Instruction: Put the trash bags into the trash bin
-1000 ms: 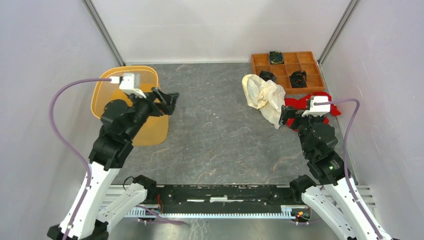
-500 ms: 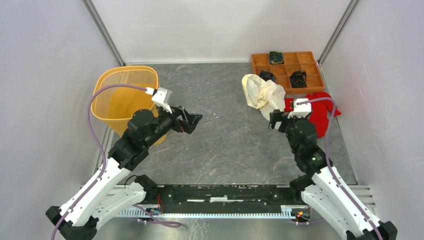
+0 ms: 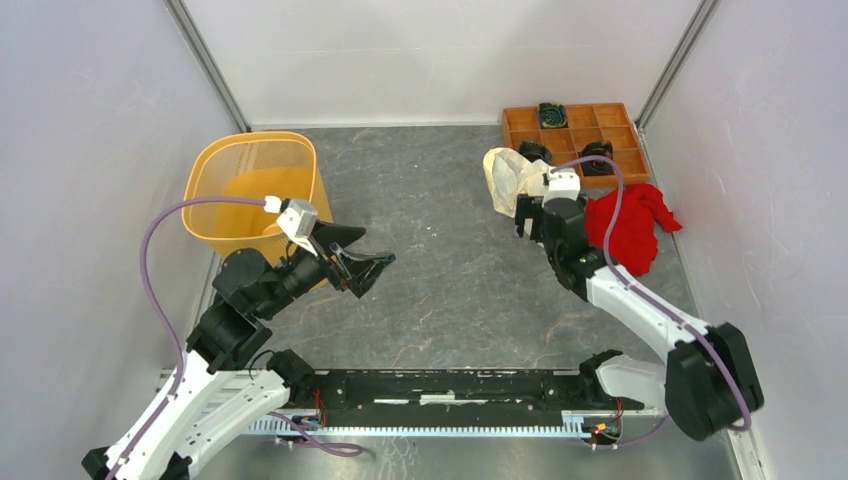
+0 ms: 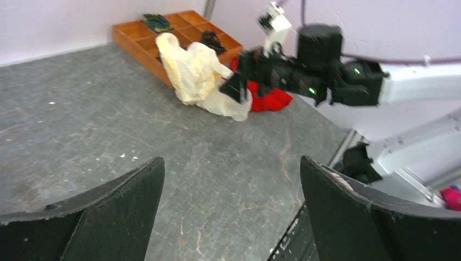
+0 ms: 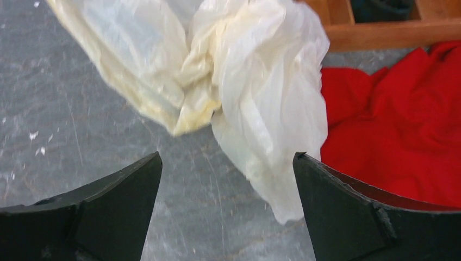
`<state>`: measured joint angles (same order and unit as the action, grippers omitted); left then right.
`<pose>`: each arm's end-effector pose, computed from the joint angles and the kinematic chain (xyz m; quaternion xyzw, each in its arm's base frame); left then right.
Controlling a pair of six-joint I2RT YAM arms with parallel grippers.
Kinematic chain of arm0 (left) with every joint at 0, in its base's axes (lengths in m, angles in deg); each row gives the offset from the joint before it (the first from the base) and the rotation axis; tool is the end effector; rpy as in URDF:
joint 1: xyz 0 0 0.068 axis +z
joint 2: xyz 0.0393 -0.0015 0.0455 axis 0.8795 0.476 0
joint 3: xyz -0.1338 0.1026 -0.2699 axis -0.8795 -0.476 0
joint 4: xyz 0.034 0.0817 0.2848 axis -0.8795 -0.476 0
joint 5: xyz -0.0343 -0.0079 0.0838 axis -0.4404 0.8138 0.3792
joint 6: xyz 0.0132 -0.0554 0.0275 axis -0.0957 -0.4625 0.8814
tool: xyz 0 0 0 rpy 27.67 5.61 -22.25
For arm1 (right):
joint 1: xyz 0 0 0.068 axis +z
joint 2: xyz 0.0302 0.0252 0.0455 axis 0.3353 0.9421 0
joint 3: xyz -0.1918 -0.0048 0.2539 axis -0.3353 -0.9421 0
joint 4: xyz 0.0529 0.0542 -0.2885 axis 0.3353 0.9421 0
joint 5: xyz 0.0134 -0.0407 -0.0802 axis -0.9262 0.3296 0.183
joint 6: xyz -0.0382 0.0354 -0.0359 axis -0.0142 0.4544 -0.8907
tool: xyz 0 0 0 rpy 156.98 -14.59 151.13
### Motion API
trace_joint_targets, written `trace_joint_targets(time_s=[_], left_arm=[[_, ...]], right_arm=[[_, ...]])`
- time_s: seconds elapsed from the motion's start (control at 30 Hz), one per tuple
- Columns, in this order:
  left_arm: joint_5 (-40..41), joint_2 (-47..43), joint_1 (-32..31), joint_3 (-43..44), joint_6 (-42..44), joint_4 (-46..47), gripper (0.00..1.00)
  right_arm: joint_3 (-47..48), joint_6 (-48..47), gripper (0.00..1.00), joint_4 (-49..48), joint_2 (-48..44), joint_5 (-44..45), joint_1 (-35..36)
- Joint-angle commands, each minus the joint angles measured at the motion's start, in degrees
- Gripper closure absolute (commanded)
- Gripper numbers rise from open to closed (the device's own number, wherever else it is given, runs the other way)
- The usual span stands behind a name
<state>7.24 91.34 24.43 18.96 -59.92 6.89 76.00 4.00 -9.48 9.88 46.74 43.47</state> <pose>0.0983 -0.0857 0.4177 0.1770 0.6705 -0.3908 0.6053 0.2559 0.0936 0.2563 0.0289 0.8337 0.0209 0.5511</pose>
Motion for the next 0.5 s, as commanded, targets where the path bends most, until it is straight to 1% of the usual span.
trace_joint_targets(time_s=[0.0, 0.07, 0.13, 0.2, 0.27, 0.37, 0.47], left_arm=[[-11.0, 0.7, -0.3, 0.0, 3.1, -3.2, 0.0], [-12.7, 0.5, -0.3, 0.2, 4.7, -5.7, 0.0], [-12.4, -0.7, -0.3, -0.3, 5.9, -7.9, 0.0], [-11.9, -2.5, -0.3, -0.9, 5.9, -9.8, 0.0], [-11.5, -4.8, -0.2, -1.5, 4.5, -10.5, 0.0], [-12.0, -7.6, -0.2, -1.5, 2.6, -11.2, 0.0], [-11.4, -8.6, -0.2, 0.4, 2.6, -14.8, 0.0]], right_arm=[[6.2, -2.8, 0.02, -4.0, 5.8, 7.7, -0.4], [6.2, -6.7, 0.02, -6.6, 8.0, 7.6, -1.0], [6.1, -9.4, 0.02, -8.8, 10.1, 4.2, -2.3], [6.5, -11.2, 0.02, -10.5, 12.9, 1.3, -3.3], [8.7, -13.2, 0.03, -10.3, 16.3, 0.7, -3.4], [12.5, -12.6, 0.12, -6.3, 20.7, -0.7, -3.4], [11.2, -12.3, 0.23, -7.3, 21.2, -8.2, -3.4]])
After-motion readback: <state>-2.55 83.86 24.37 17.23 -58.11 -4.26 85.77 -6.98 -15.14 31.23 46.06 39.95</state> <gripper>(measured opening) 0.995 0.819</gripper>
